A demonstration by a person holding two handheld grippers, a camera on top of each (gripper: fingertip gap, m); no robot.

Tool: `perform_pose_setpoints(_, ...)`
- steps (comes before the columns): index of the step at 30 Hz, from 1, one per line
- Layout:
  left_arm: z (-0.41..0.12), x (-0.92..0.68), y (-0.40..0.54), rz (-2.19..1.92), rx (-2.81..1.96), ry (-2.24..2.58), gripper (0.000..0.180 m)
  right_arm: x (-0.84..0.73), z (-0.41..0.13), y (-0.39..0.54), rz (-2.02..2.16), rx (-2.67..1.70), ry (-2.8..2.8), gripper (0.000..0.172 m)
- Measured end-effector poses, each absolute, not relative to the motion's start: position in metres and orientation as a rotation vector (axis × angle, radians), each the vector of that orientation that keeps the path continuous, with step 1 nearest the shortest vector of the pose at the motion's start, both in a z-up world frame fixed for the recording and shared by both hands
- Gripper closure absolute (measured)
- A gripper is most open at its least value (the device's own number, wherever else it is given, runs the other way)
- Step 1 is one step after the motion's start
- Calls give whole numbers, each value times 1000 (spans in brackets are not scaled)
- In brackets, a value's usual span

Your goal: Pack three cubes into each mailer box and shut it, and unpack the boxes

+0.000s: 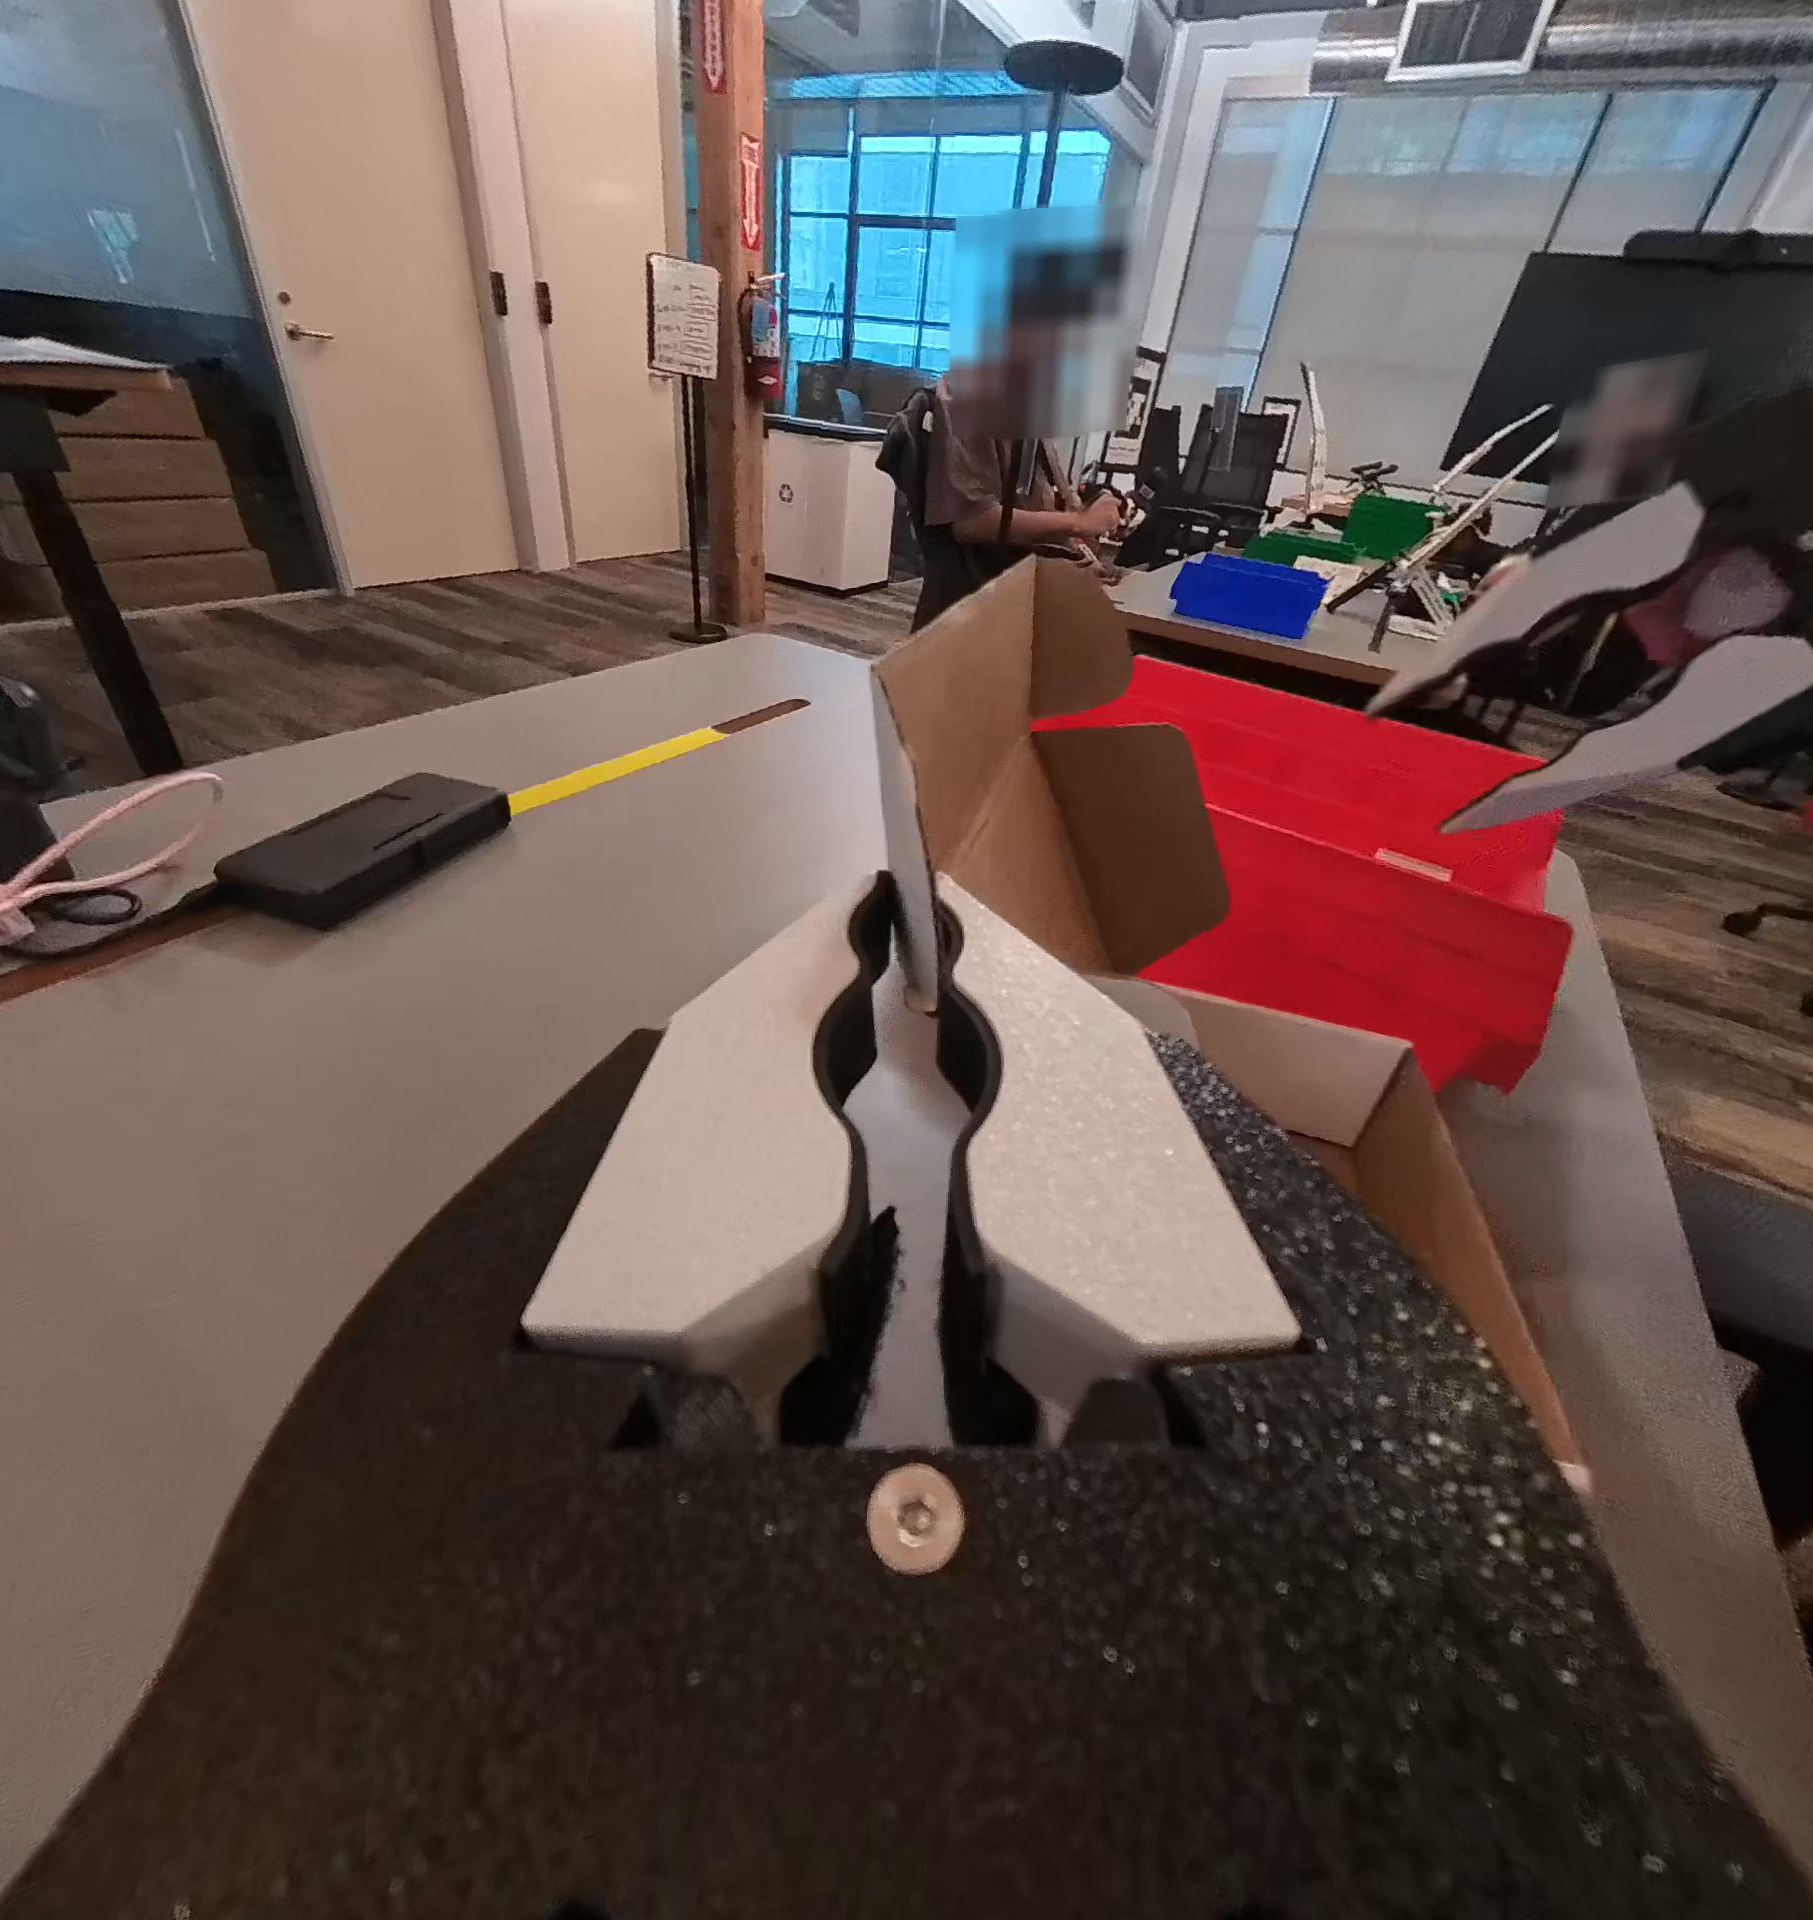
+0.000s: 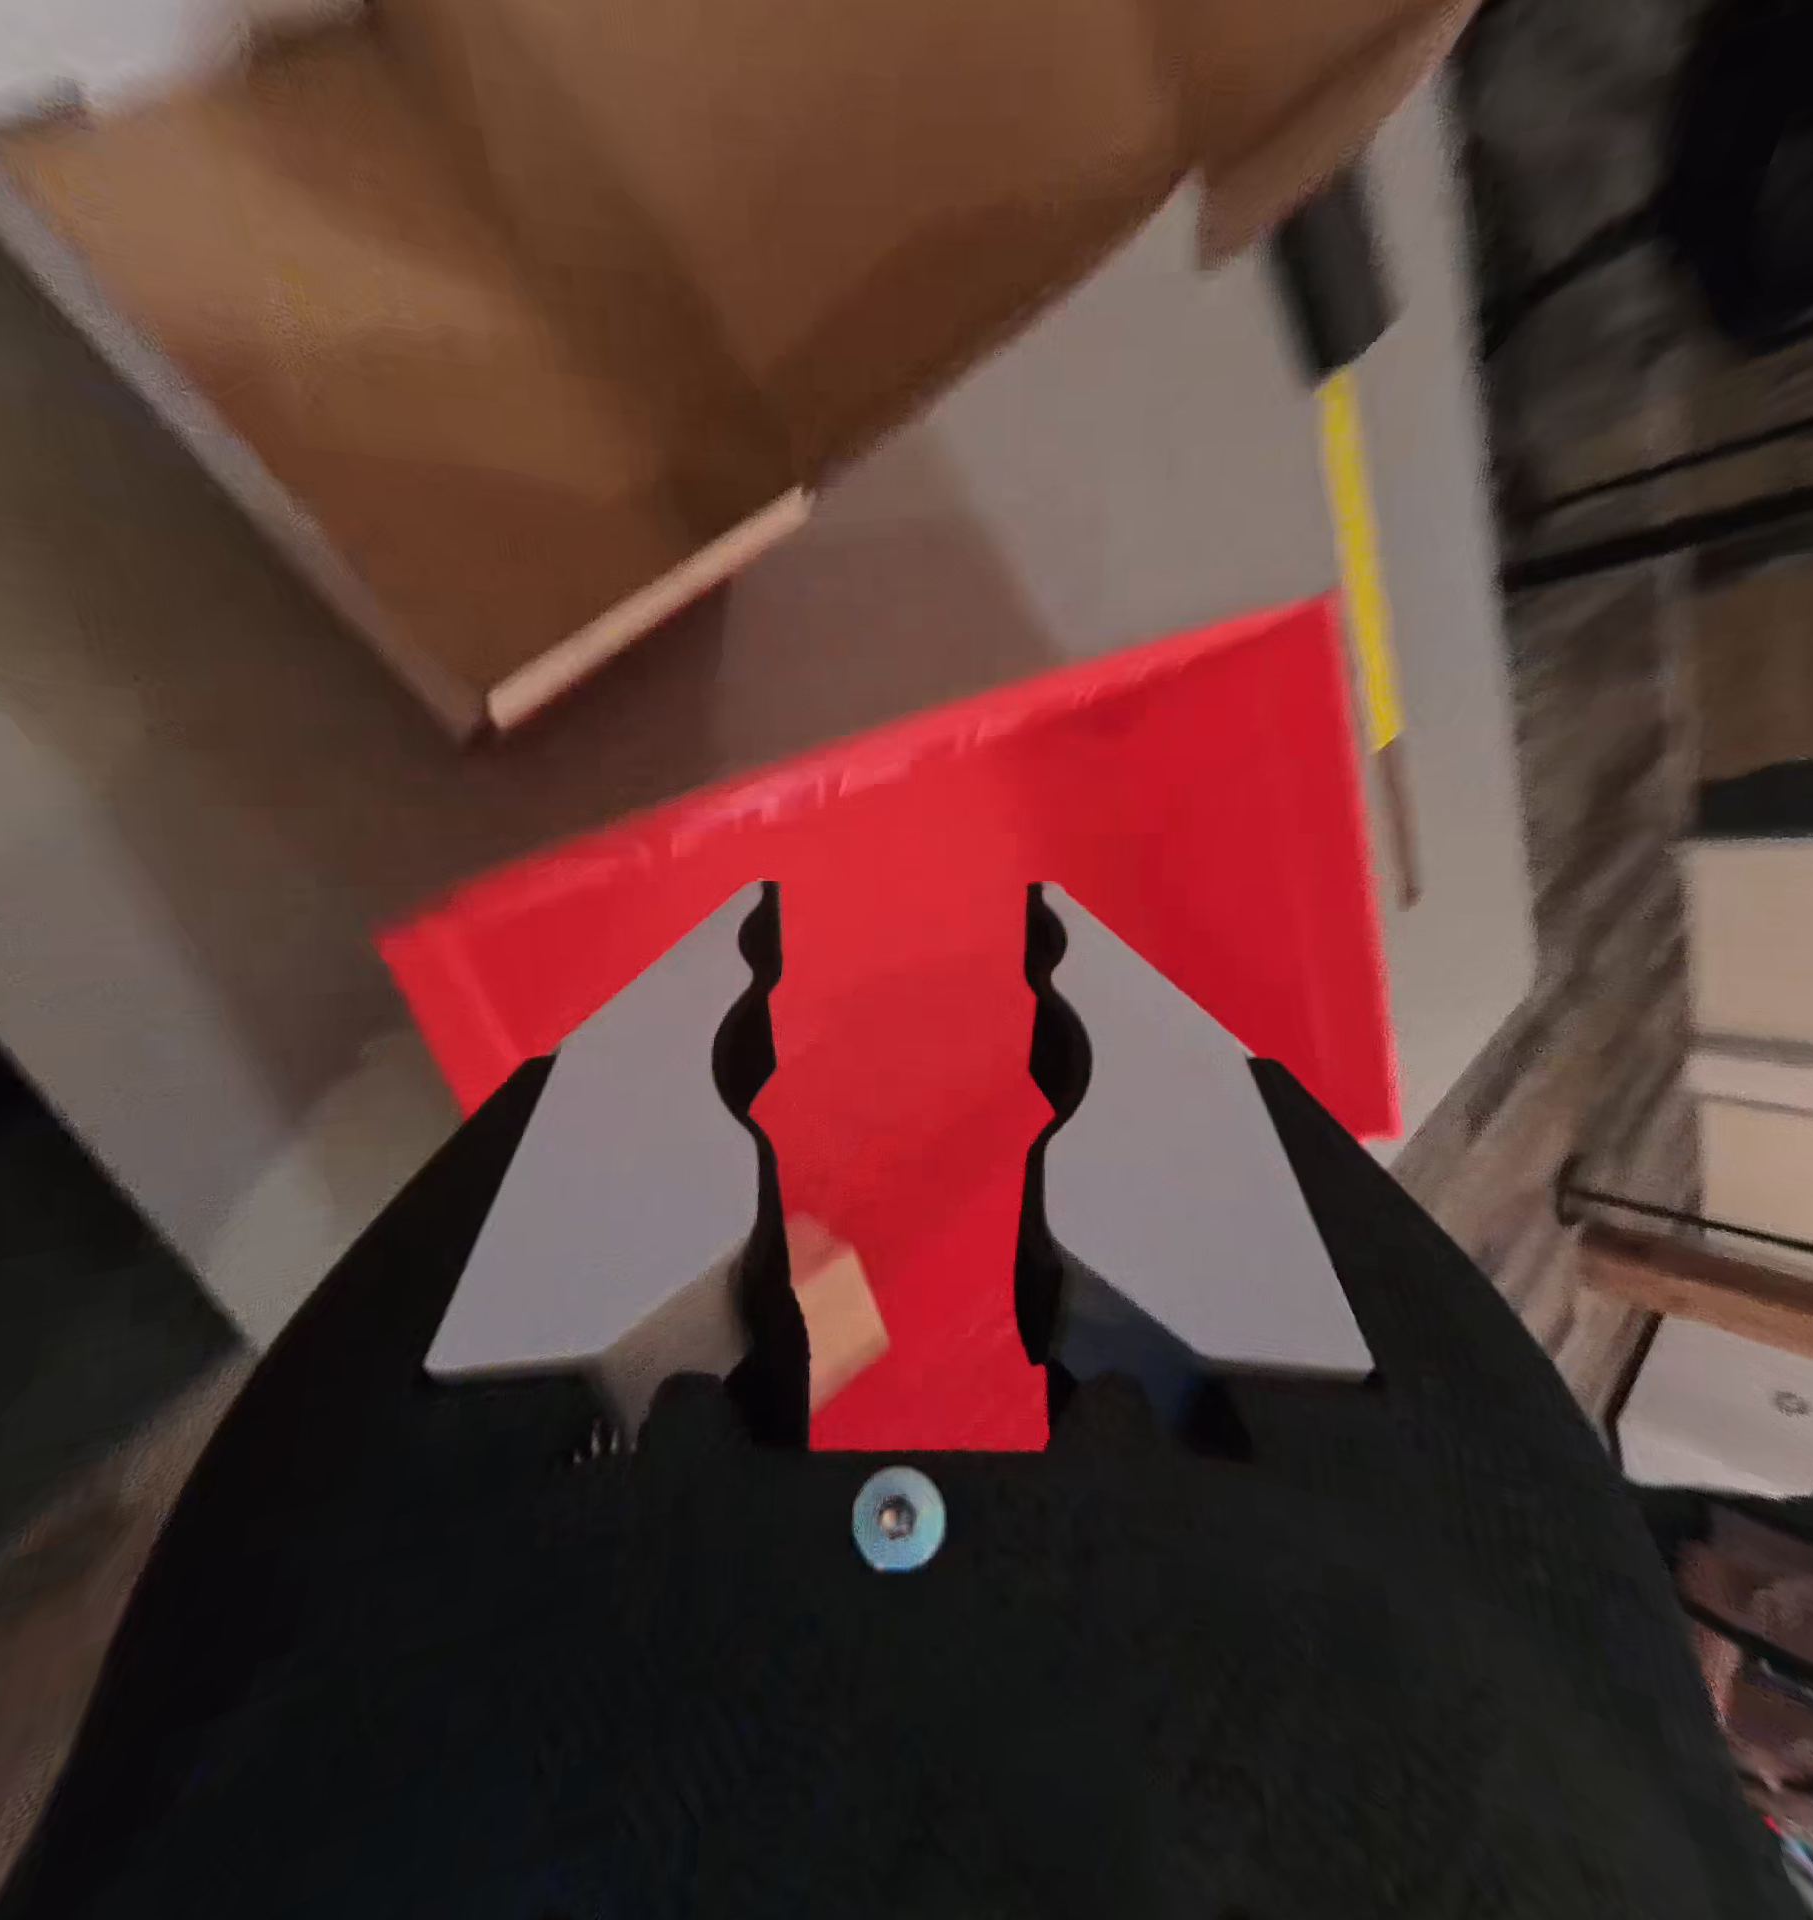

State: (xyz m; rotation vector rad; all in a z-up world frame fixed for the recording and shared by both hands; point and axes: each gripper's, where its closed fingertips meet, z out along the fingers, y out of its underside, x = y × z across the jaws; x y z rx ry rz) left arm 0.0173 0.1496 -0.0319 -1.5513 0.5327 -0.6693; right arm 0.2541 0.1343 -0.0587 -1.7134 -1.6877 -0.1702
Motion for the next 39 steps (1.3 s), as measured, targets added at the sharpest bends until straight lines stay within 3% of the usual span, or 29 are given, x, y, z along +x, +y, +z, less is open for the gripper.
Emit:
perform_pose_setpoints(1, -29, 17, 146, -667, -1543, 552, 178, 237, -48, 130, -130, -1659, -1619, 124)
perform_pose_setpoints(5, -19, 15, 137, -666, -1537, 600, 175, 166, -15, 106, 153, -1556, -1366, 124)
perform_pose_setpoints(9, -14, 12, 128, -721, -1599, 477, 128, 151, -18, 132, 8, -1634, -1216, 118)
perform_pose_setpoints(11, -14, 8, 121, -709, -1604, 418, 113, 147, -19, 144, 15, -1683, -1148, 118)
perform_pose_setpoints(21, -23, 5, 118, -448, -1797, 386, 139, 129, -19, 190, 151, -1805, -992, 134)
perform_pose_setpoints(24, -21, 7, 123, -378, -1841, 399, 145, 124, -14, 197, 144, -1807, -984, 149)
perform_pose_setpoints(28, -18, -2, 125, -180, -1823, 426, 167, 121, -15, 191, 181, -1813, -975, 167)
perform_pose_setpoints(30, -17, -5, 120, -98, -1793, 466, 180, 124, -17, 185, 187, -1802, -951, 169)
perform_pose_setpoints(39, -14, 4, 90, -36, -1710, 446, 180, 136, -16, 141, 285, -1737, -823, 167)
